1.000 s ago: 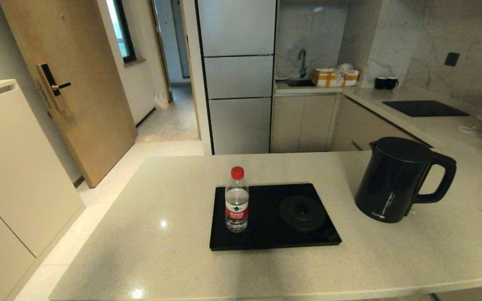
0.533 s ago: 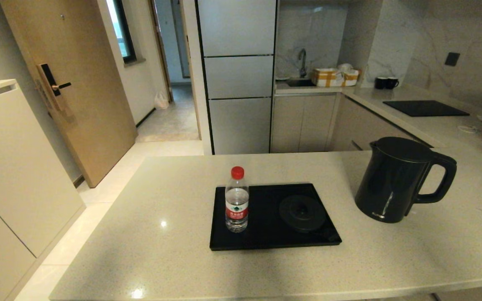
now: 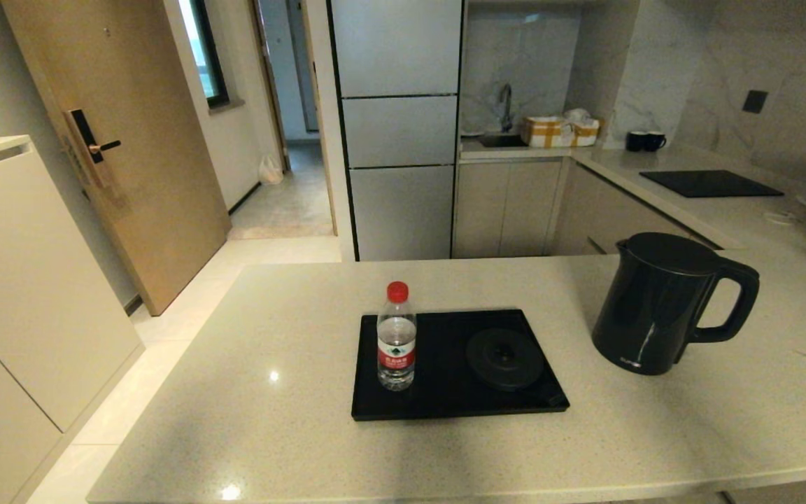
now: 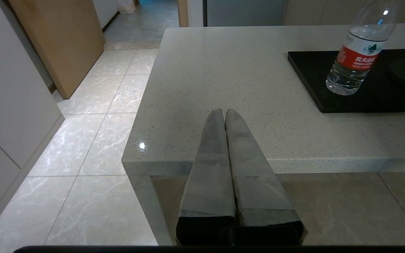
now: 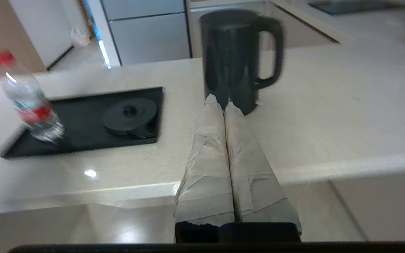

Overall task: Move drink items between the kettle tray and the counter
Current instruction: Pick up the bottled water

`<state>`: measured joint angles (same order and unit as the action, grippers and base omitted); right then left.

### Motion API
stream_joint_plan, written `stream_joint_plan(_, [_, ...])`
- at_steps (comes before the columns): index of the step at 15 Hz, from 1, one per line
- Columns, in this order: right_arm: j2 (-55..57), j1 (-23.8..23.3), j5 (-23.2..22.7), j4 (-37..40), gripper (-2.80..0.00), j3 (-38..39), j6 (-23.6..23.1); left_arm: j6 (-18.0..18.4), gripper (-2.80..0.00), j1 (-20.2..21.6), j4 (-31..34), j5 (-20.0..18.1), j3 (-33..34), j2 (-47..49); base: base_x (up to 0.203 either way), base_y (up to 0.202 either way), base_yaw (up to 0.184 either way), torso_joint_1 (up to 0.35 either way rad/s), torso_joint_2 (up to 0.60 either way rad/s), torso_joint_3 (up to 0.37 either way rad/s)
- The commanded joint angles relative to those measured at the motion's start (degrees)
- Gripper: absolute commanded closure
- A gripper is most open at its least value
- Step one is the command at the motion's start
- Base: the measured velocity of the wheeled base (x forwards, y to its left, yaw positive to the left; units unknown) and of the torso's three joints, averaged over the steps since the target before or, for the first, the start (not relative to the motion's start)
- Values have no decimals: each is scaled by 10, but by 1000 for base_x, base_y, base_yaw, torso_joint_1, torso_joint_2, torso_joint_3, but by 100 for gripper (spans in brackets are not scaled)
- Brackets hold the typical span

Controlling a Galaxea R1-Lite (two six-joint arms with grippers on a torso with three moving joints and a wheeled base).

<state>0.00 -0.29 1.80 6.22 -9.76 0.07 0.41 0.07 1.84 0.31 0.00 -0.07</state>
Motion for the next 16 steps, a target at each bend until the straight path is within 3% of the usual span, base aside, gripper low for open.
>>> stream_joint_plan(1, [1,0,-10,-98,0,107,-27,0,0,0,0,0,0,1,0,0,0,0,0,0])
stream_joint_plan(3, [0,0,-22,-64,0,98,-46,0,0,0,0,0,0,1,0,0,0,0,0,0])
stream_joint_plan(7, [0,0,-21,-60,0,98,-21,0,0,0,0,0,0,1,0,0,0,0,0,0])
stream_joint_plan(16, [0,0,-20,-60,0,98,-20,12,0,0,4,2,-1,1,0,0,0,0,0,0])
